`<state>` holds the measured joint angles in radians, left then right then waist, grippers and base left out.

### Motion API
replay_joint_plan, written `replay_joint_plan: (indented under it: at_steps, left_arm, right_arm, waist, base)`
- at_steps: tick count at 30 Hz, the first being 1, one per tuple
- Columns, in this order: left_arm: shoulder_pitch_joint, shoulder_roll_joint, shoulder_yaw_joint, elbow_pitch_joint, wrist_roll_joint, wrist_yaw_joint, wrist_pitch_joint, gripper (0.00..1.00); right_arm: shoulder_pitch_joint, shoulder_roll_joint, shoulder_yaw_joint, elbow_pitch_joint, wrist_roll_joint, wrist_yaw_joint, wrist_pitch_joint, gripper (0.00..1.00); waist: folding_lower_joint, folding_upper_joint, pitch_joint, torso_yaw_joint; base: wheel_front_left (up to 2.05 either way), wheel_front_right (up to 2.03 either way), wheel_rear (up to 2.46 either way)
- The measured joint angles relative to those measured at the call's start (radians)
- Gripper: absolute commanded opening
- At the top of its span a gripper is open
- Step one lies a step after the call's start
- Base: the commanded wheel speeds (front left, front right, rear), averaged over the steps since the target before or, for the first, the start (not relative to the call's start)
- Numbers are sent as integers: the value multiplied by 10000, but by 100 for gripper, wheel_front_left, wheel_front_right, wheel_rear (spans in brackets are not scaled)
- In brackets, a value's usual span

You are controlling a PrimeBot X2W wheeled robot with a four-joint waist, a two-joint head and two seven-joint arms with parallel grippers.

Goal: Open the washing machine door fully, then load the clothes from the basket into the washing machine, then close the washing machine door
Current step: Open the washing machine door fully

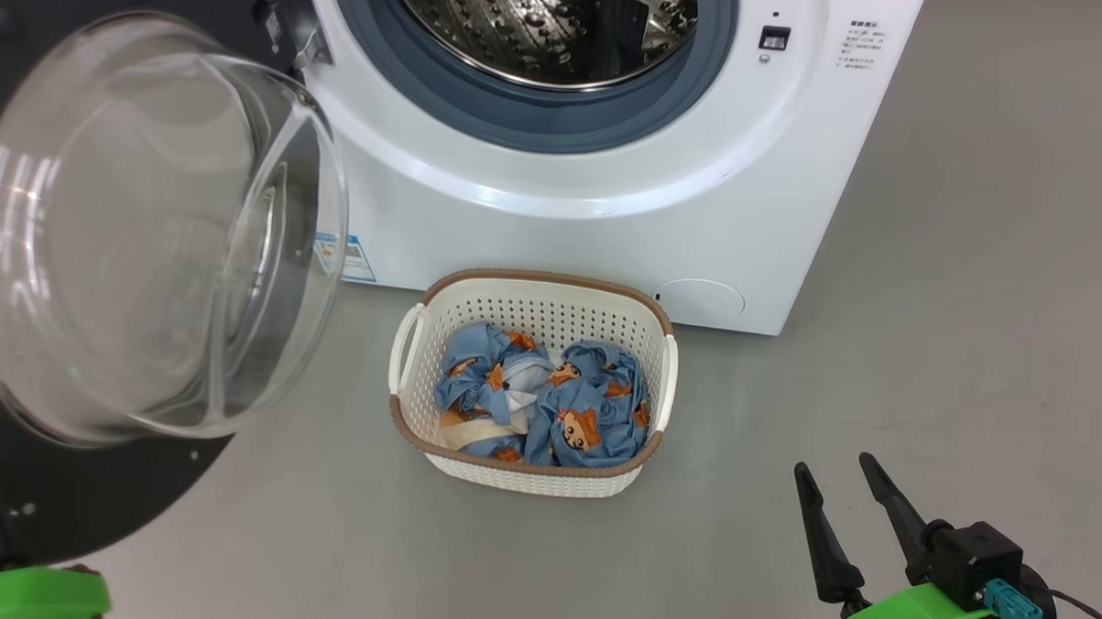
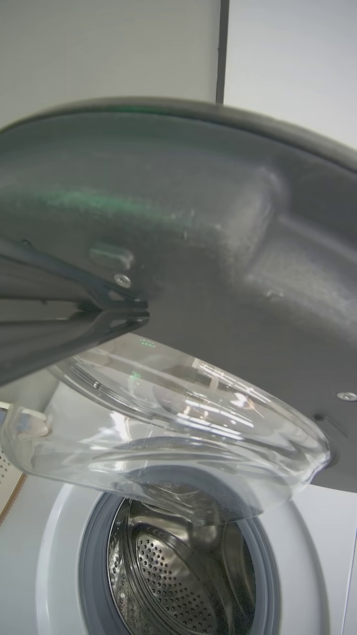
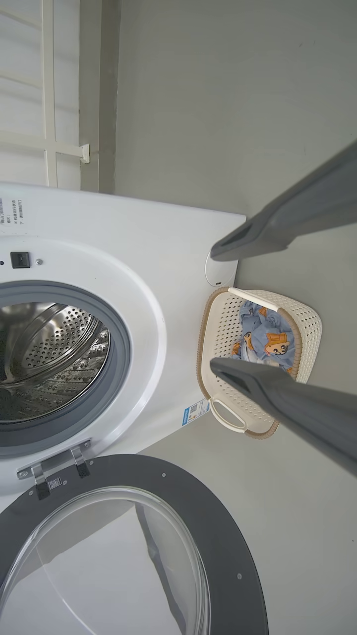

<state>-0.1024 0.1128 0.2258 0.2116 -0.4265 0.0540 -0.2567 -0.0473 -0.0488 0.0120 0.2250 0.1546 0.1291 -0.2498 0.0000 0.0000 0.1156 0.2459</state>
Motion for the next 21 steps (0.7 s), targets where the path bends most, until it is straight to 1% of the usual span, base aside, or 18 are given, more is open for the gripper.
replay_joint_plan:
  at_steps: [3,6,11,17,21]
  left_arm:
    - [-318,8,458,428,13,-242,0,0]
    - [-696,77,869,878,59,-337,2,0]
    - [-1316,441,1544,1649,284,-639,2,0]
    - [-2044,742,1956,2692,577,-932,0,0]
    - [-2383,872,2222,3219,752,-1028,0,0]
  right_arm:
    - [-22,-2,-2,0,-59,0,0,100]
    - [-185,-2,6,0,-136,0,0,100]
    - [-408,-4,58,10,-232,0,0,100]
    - [-495,-12,82,54,-288,0,0,100]
    - [-559,-12,105,81,-290,0,0,100]
  waist:
    - [0,0,81,-4]
    - [0,0,150,-13]
    - [0,0,280,-91]
    - [0,0,383,-177]
    - [0,1,426,-249]
  base:
    - [0,0,0]
    - [0,0,0]
    - [0,0,0]
    - [0,0,0]
    - [0,0,0]
